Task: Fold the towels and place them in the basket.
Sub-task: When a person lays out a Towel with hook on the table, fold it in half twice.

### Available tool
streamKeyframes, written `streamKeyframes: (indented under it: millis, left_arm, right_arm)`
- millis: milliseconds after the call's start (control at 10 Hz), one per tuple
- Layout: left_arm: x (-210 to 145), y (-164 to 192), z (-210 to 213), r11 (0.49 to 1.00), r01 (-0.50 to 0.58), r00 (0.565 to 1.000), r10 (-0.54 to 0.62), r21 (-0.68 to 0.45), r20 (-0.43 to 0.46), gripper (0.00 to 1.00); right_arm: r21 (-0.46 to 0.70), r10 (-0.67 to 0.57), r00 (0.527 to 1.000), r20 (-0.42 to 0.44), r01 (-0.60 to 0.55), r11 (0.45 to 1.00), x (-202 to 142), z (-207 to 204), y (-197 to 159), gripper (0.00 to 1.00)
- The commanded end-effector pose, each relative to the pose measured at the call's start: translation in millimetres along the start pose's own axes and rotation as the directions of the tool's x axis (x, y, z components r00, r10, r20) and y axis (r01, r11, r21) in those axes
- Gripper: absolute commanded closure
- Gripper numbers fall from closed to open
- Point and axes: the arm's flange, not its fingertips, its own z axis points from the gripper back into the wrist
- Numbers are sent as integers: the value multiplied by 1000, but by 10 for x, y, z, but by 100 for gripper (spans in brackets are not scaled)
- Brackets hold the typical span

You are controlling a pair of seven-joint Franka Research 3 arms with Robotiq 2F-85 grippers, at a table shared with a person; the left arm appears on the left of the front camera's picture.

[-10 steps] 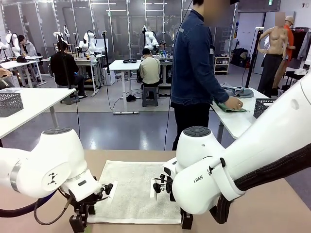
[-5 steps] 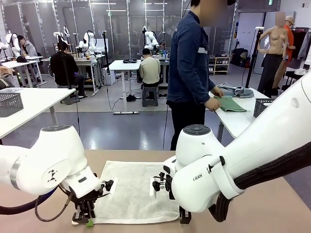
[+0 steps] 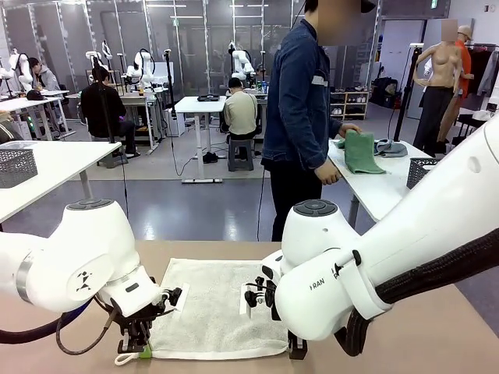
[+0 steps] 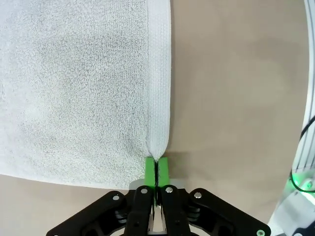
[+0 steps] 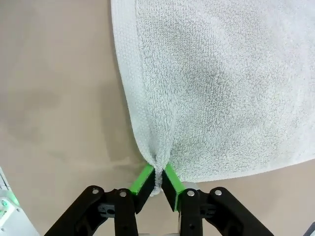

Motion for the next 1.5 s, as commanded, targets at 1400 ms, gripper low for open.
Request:
streamKeyframes:
  millis: [1400]
  left_arm:
    - [177, -615, 1036, 989, -57, 996, 47, 139, 77, 100]
  right_arm:
    - [-127, -59, 998, 28, 63, 990, -137, 1135, 312, 100]
